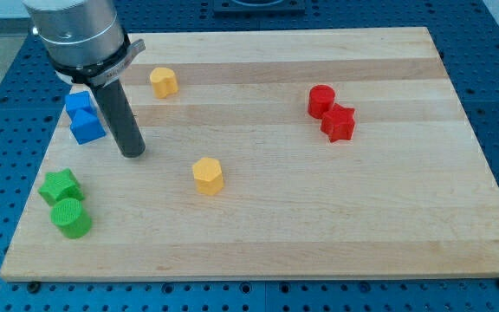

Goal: Push the yellow heart towards the top left of the board

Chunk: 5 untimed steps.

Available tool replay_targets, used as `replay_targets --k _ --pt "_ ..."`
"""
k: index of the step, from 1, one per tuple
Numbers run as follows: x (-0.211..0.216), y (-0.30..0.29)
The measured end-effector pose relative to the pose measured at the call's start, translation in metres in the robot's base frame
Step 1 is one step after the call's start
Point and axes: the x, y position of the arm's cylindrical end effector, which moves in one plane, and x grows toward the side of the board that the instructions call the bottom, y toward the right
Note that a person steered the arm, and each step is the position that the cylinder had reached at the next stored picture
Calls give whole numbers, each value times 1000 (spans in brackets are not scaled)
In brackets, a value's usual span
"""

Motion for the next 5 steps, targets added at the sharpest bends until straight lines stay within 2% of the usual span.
replay_targets --k 2,4,5 --pt "-64 7" --pt "-73 12" --pt "-73 32"
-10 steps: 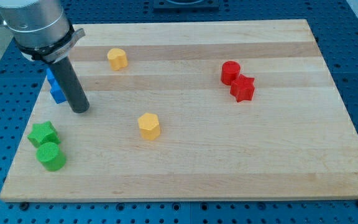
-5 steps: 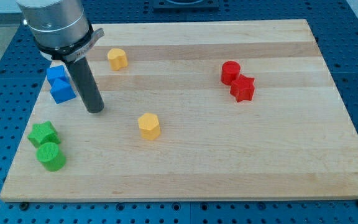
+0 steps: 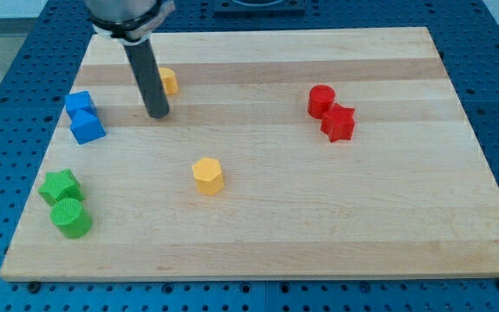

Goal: Push the yellow heart towards the top left of the board

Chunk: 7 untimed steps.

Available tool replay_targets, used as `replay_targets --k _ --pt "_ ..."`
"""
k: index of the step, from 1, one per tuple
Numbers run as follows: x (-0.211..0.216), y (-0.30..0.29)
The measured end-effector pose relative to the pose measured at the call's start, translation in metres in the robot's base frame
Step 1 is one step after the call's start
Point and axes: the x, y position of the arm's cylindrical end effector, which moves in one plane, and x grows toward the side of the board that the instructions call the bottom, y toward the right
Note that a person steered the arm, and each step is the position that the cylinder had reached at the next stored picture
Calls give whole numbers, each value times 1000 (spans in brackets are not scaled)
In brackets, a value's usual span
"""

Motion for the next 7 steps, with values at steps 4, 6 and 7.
replay_targets --k 4,6,7 --pt "-35 21" --pt "-96 -23" --pt "-105 -12"
